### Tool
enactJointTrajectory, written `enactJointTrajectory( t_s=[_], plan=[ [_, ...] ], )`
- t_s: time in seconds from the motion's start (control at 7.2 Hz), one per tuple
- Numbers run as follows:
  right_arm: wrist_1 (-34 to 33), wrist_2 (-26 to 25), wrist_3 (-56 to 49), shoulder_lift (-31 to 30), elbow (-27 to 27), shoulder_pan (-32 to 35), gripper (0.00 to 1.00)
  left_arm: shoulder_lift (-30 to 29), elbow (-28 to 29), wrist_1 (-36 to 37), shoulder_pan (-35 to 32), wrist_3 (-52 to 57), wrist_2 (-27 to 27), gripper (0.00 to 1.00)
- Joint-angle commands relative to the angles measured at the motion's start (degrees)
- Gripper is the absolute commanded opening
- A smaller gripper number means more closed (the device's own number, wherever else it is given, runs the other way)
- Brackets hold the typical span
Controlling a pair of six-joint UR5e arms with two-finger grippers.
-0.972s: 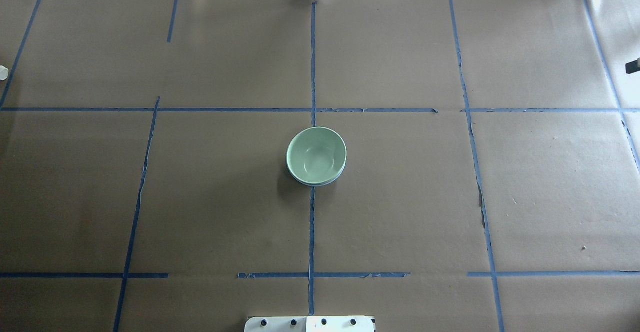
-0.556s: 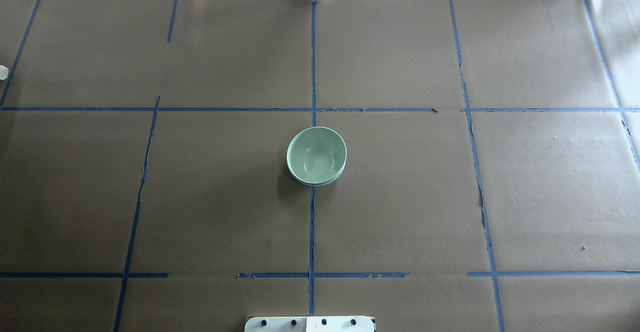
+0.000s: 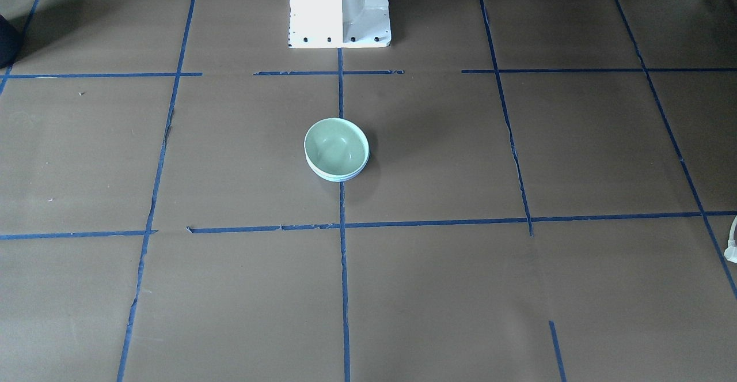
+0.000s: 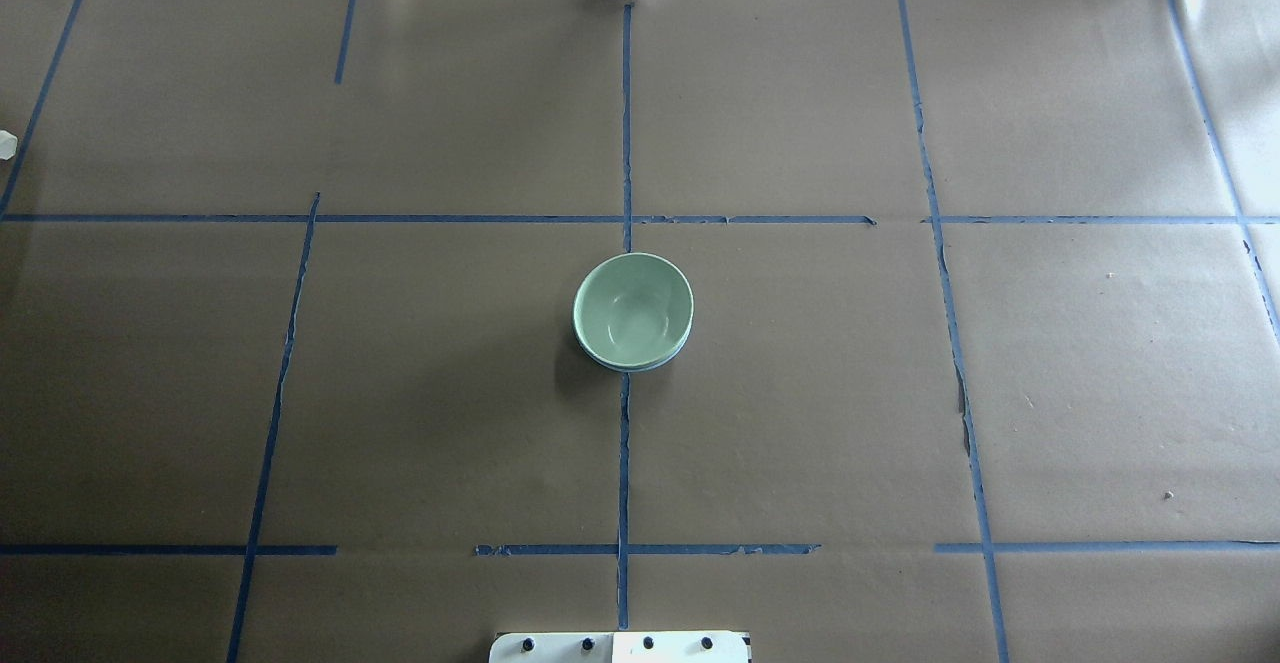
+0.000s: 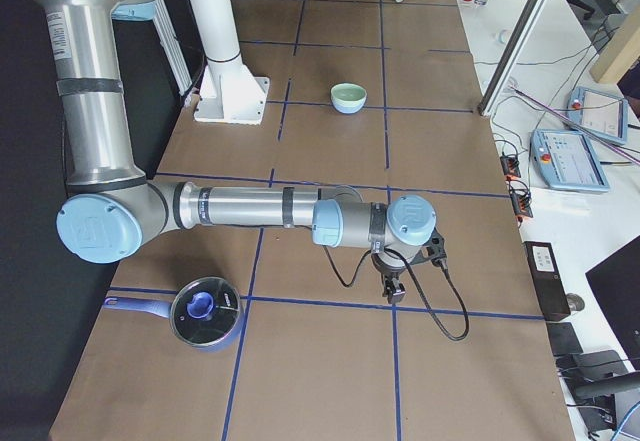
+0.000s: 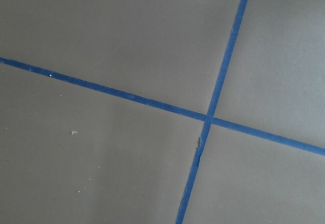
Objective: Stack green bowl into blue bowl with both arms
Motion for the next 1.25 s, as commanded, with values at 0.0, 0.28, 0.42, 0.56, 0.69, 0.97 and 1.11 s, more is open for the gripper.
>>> enactJointTrajectory(
  t_s=[0.0,0.28,0.42,0.56,0.69,0.97,1.11],
  plan=[
    [-1.02,-0.11,3.17,-0.13,1.64,-0.38,1.0,0.41,-3.15,0.39,1.65,-9.16,0.18,1.0],
    [-0.75,-1.76,8.11,-0.12,3.47,-1.26,1.0,0.94,-4.21,0.03,1.66,-6.4,0.02,1.0],
    [-0.93,-1.69,8.2,-0.21,3.74,-1.35,1.0,1.03,-4.91,0.03,1.66,-6.39,0.01,1.0],
    [-1.89,-1.6,8.38,-0.21,4.62,-1.44,1.0,1.12,-5.26,-0.05,1.66,-6.31,-0.07,1.0],
    [-4.85,-1.69,8.38,-0.04,6.28,-1.7,1.0,1.64,-6.31,0.03,1.75,-6.31,0.01,1.0],
    [-7.34,-1.69,8.29,-0.82,9.19,-2.23,1.0,2.6,-8.95,-0.05,1.75,-6.39,-0.16,1.0],
    [-7.43,-1.26,8.29,-1.18,9.2,-2.67,1.0,3.48,-9.57,-1.01,1.75,-6.39,-0.34,1.0]
  ],
)
